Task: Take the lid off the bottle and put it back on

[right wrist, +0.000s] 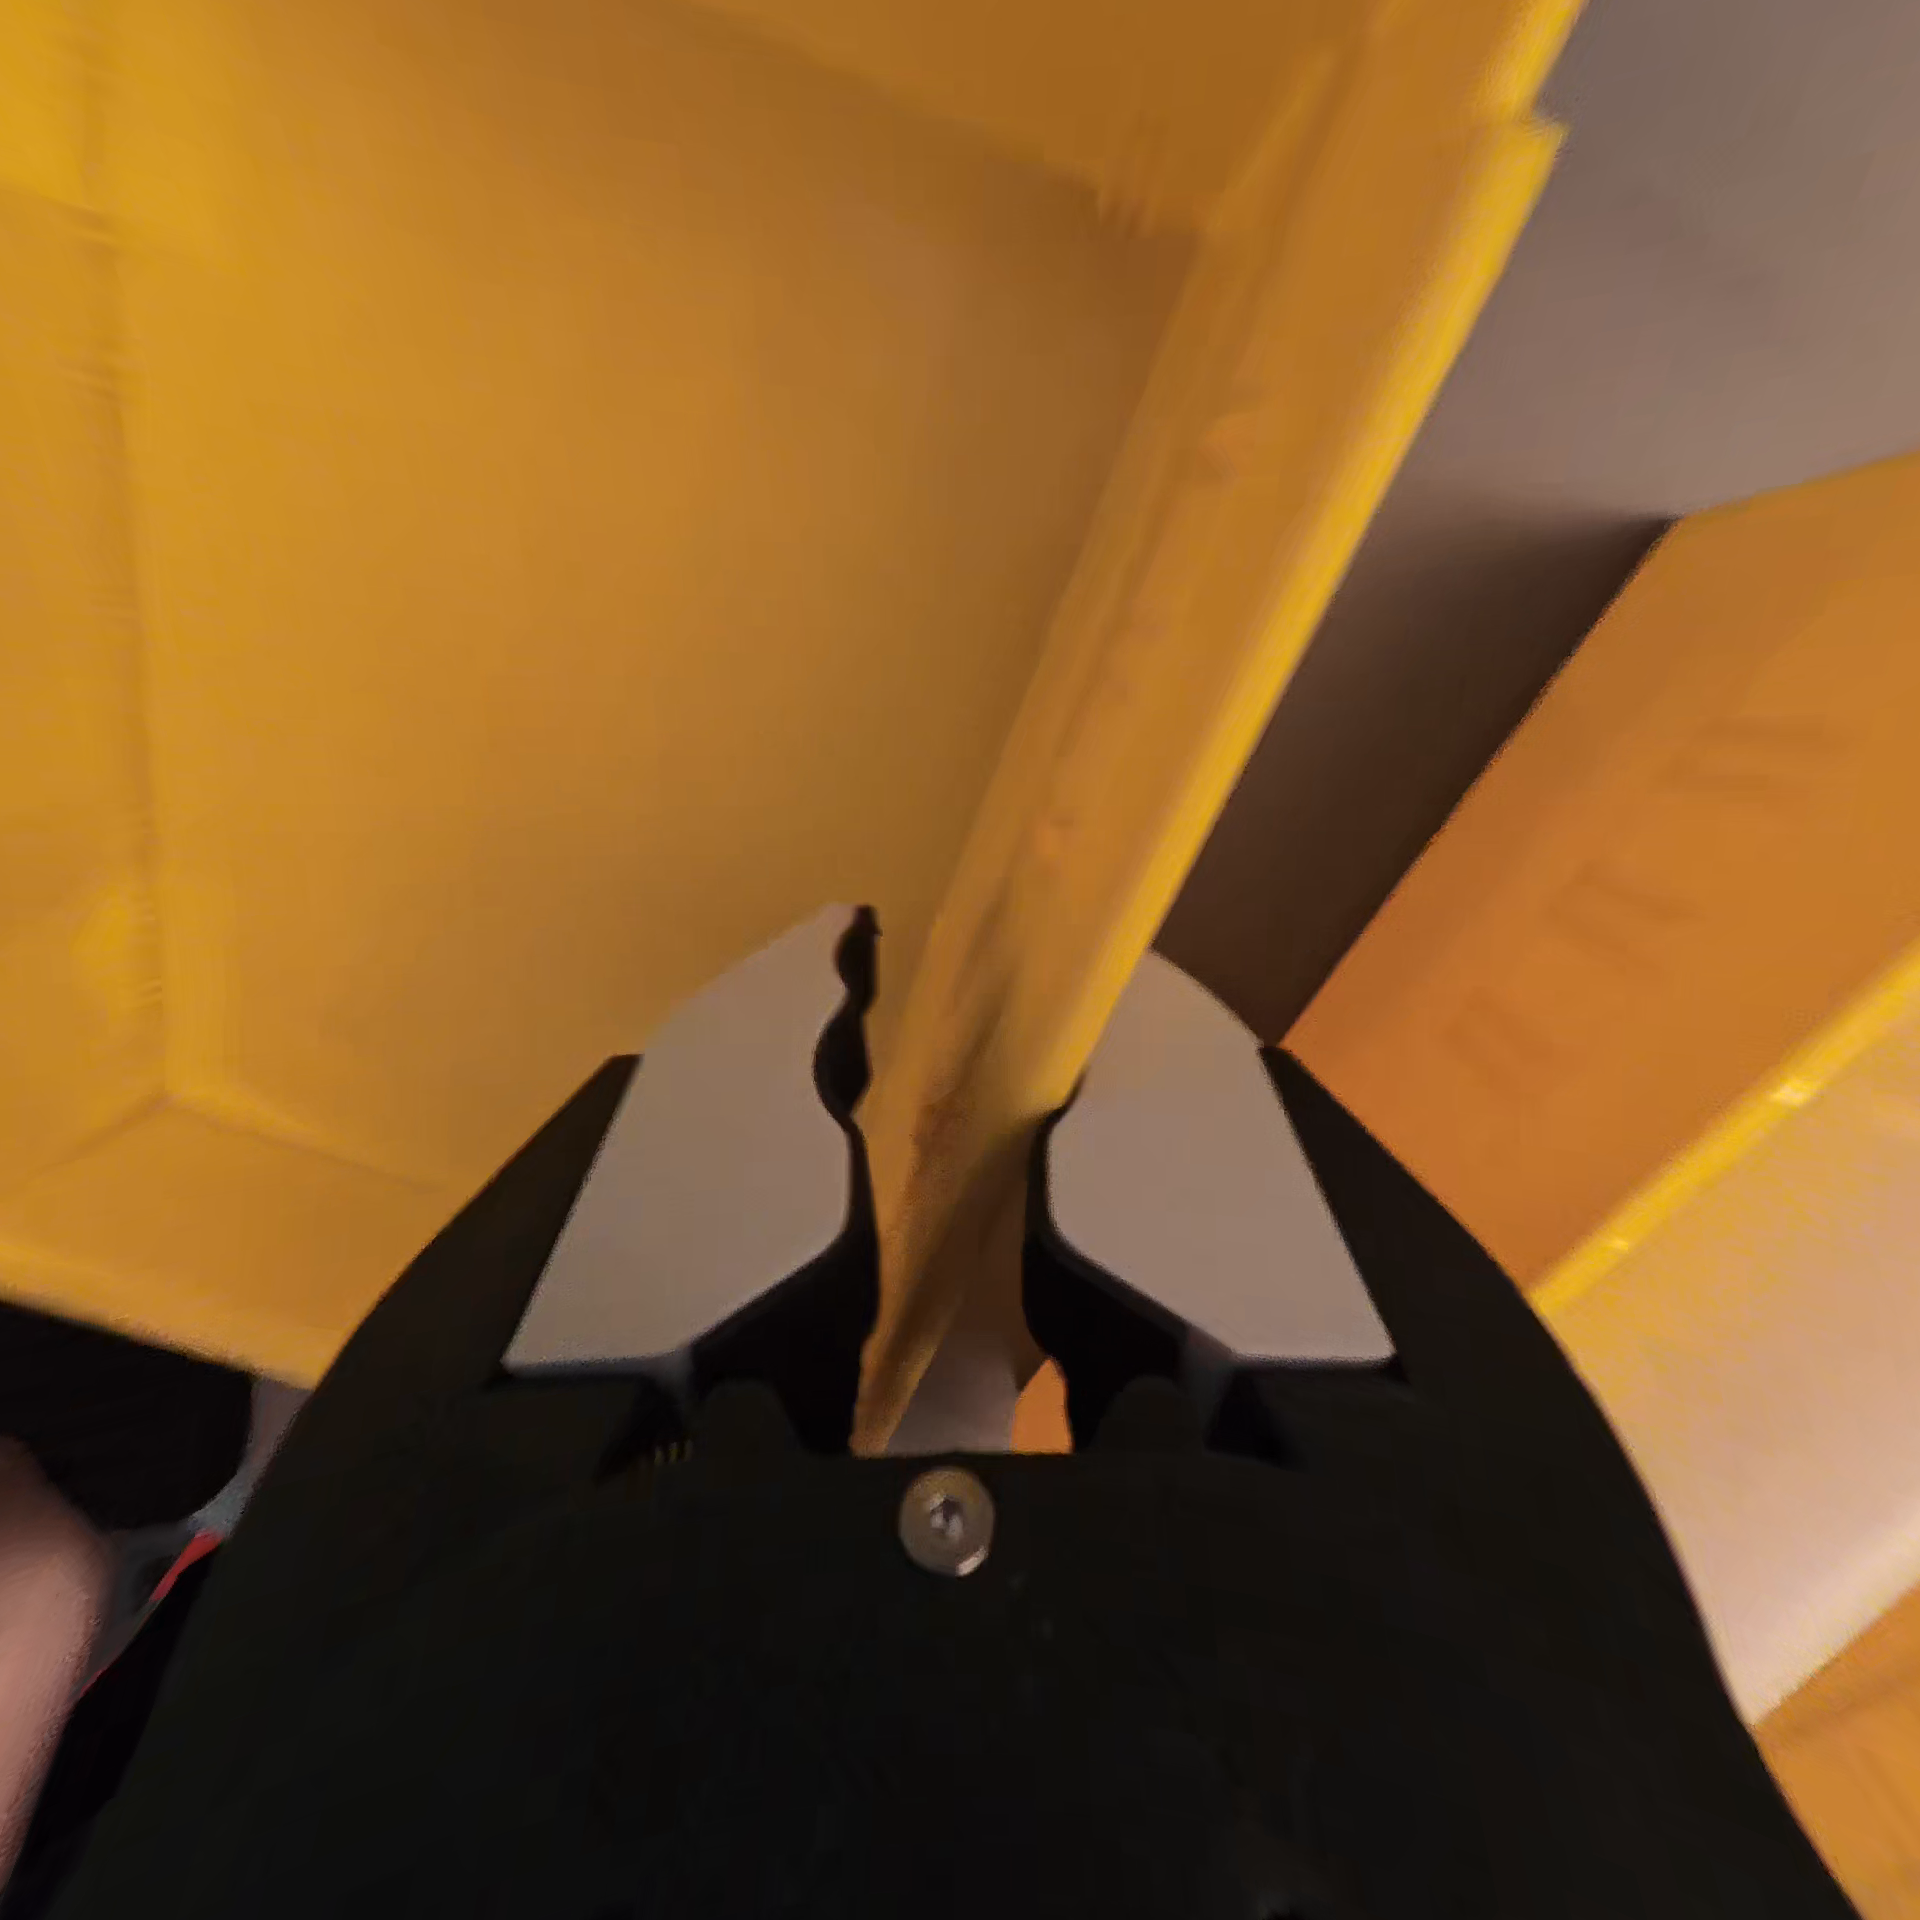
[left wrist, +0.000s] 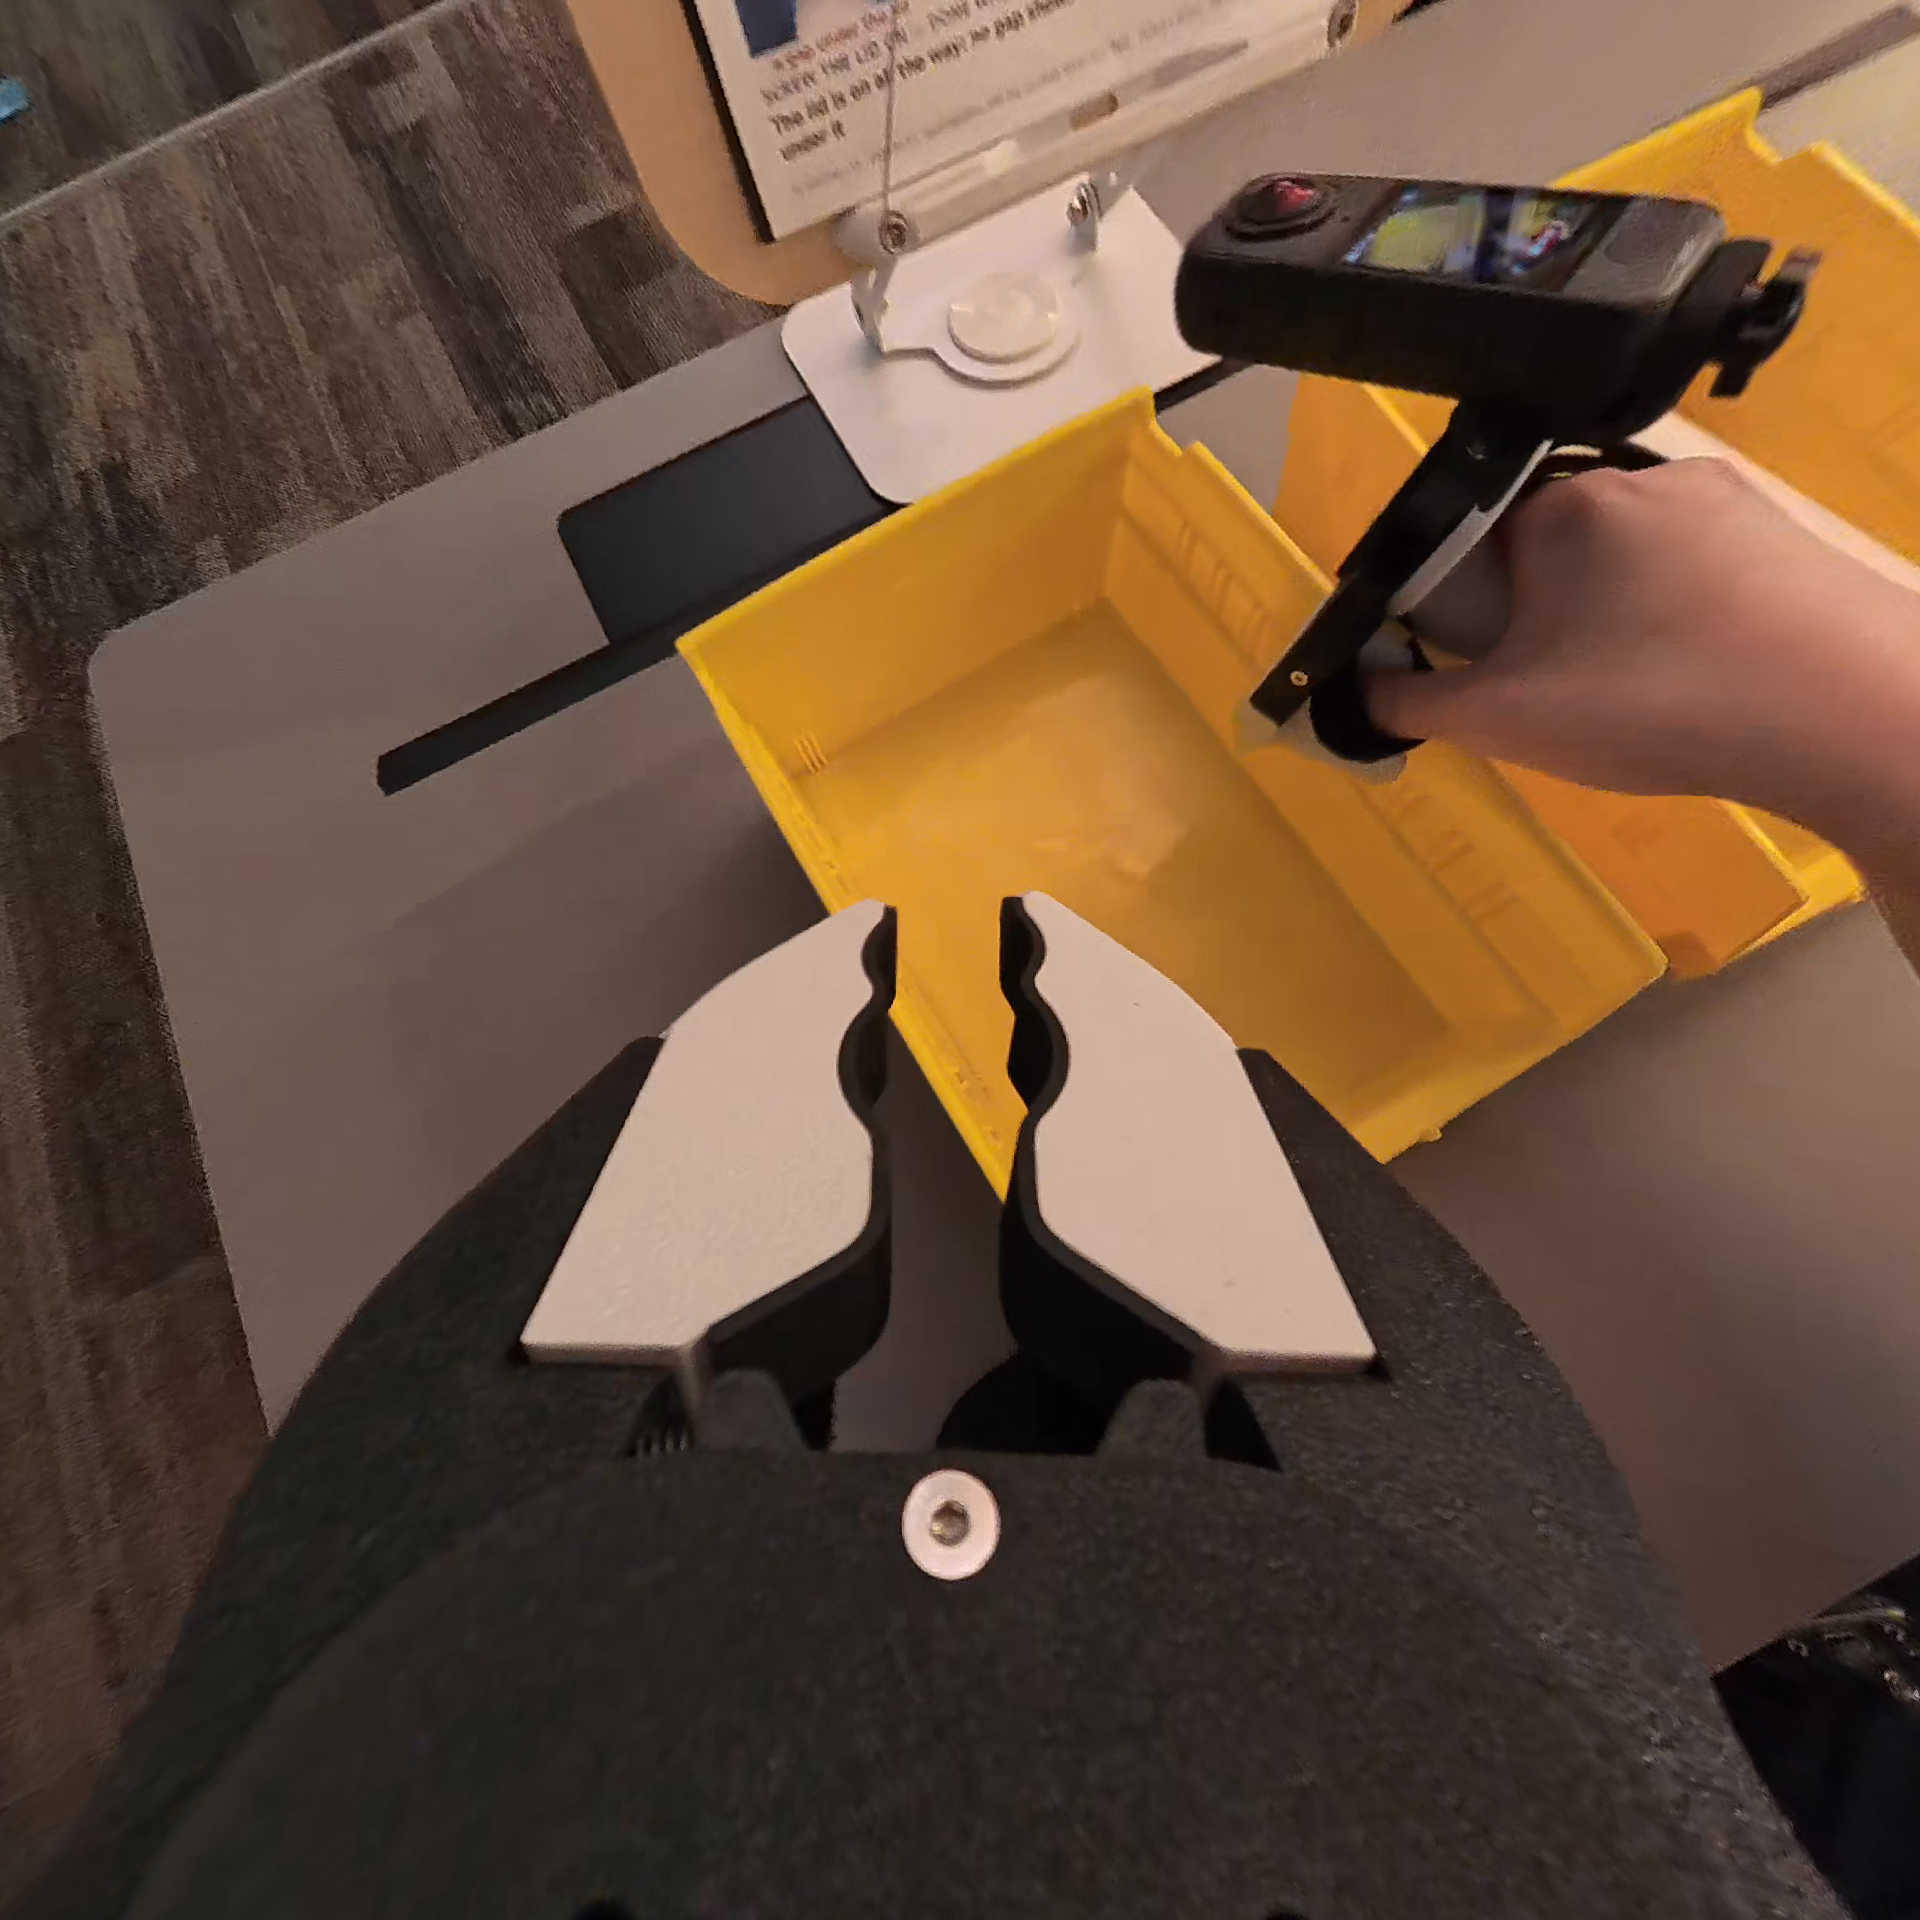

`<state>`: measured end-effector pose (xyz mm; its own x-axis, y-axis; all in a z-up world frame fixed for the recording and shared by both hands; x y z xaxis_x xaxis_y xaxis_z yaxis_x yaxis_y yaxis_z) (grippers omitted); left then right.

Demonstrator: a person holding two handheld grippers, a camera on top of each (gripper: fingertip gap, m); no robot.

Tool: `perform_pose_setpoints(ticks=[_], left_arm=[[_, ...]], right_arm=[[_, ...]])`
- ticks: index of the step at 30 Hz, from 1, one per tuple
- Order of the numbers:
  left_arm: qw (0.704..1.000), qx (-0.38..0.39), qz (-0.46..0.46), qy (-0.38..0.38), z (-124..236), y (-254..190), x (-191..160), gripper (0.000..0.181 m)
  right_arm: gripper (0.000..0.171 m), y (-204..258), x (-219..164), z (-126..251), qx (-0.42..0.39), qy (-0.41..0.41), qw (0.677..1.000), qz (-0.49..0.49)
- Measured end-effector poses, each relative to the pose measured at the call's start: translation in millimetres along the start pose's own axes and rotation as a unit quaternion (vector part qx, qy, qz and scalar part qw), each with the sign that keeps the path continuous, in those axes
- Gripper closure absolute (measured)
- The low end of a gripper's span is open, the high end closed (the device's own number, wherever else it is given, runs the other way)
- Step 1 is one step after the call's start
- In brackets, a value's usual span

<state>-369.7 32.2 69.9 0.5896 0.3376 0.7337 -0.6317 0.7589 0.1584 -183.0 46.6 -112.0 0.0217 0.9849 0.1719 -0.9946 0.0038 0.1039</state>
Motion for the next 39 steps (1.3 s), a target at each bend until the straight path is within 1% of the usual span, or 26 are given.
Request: perform_pose_setpoints(ticks=[1,3,5,6,9,11,14,16,18,19,20,21,22,24,26,28,30,31,33,36,38,39], left_arm=[[1.0,0.001,0.005,-0.006,2.2,3.1,0.3,0.163],[1.0,0.003,0.009,-0.02,4.3,8.3,2.6,0.167],[0.999,0.009,0.017,-0.031,4.9,12.7,5.3,0.169],[0.999,0.011,0.019,-0.034,5.6,13.4,6.0,0.169],[0.999,0.02,0.018,-0.046,12.1,13.3,9.0,0.162],[0.997,0.03,0.019,-0.061,20.9,13.3,12.3,0.16],[0.993,0.047,0.02,-0.109,45.9,12.3,20.5,0.154],[0.984,0.062,0.031,-0.165,70.5,12.7,28.4,0.154],[0.97,0.074,0.056,-0.227,94.6,12.7,34.6,0.156],[0.966,0.071,0.067,-0.239,100.9,11.0,35.2,0.158],[0.968,0.062,0.073,-0.231,100.2,7.2,33.2,0.158],[0.973,0.041,0.072,-0.214,93.6,-0.7,30.8,0.157],[0.979,0.006,0.063,-0.194,82.8,-13.1,30.3,0.15],[0.984,-0.07,0.046,-0.155,53.8,-42.7,34.6,0.125],[0.985,-0.123,0.03,-0.119,18.1,-73.4,42.2,0.118],[0.979,-0.183,0.014,-0.09,-22.6,-113.0,49.1,0.113],[0.967,-0.249,0.021,-0.054,-64.3,-154.1,48.0,0.112],[0.963,-0.266,0.028,-0.031,-85.8,-169.2,44.6,0.112],[0.96,-0.276,0.047,0.019,-125.3,-188.1,36.9,0.114],[0.953,-0.282,0.067,0.088,-167.4,-206.3,32.7,0.113],[0.946,-0.288,0.074,0.131,-184.4,-217.9,32.7,0.115],[0.944,-0.283,0.063,0.158,-190.1,-222.3,30.1,0.115]], right_arm=[[0.158,-2.5,3.0,0.2,-0.005,-0.007,1.0,0.002],[0.163,2.3,4.3,-1.9,0.025,0.012,1.0,-0.005],[0.165,11.1,4.9,-3.4,0.077,0.041,0.996,-0.025],[0.165,13.7,2.6,-2.9,0.088,0.064,0.993,-0.036],[0.166,24.5,-5.3,7.6,0.089,0.127,0.988,-0.016],[0.166,34.4,-7.7,20.9,0.091,0.156,0.983,0.004],[0.166,42.3,-1.8,55.7,0.097,0.165,0.981,0.028],[0.166,35.2,6.2,88.3,0.092,0.147,0.984,0.046],[0.166,14.2,14.3,125.1,0.08,0.113,0.989,0.046],[0.165,-1.7,16.9,144.3,0.074,0.094,0.992,0.039],[0.165,-21.0,17.4,163.3,0.069,0.075,0.994,0.03],[0.165,-43.6,15.7,181.8,0.066,0.058,0.996,0.016],[0.165,-69.2,11.2,199.0,0.064,0.043,0.997,-0.004],[0.166,-127.7,-6.2,228.5,0.061,0.021,0.997,-0.051],[0.166,-191.7,-33.6,248.8,0.051,0.006,0.993,-0.105],[0.167,-255.3,-69.2,259.8,0.032,0.002,0.986,-0.161],[0.166,-312.6,-109.0,261.9,0.005,0.011,0.978,-0.209],[0.166,-337.5,-128.8,260.3,-0.009,0.019,0.974,-0.227],[0.166,-379.6,-165.3,252.7,-0.032,0.036,0.965,-0.259],[0.166,-423.8,-208.2,233.5,-0.047,0.065,0.951,-0.298],[0.166,-441.9,-227.4,216.9,-0.047,0.08,0.945,-0.314],[0.166,-447.8,-234.4,207.8,-0.044,0.087,0.943,-0.318]])
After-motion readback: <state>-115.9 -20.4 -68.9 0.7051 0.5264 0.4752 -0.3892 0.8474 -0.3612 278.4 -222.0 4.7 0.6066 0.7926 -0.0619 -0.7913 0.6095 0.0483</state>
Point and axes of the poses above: each gripper's, where its closed fingertips meet, z back along the fingers, x out of its top, y = z × x across the jaws, the point moved 1 cm from there along z, back along the fingers, and after that the axes turned 5 degrees about -z, right-handed, at the moved point
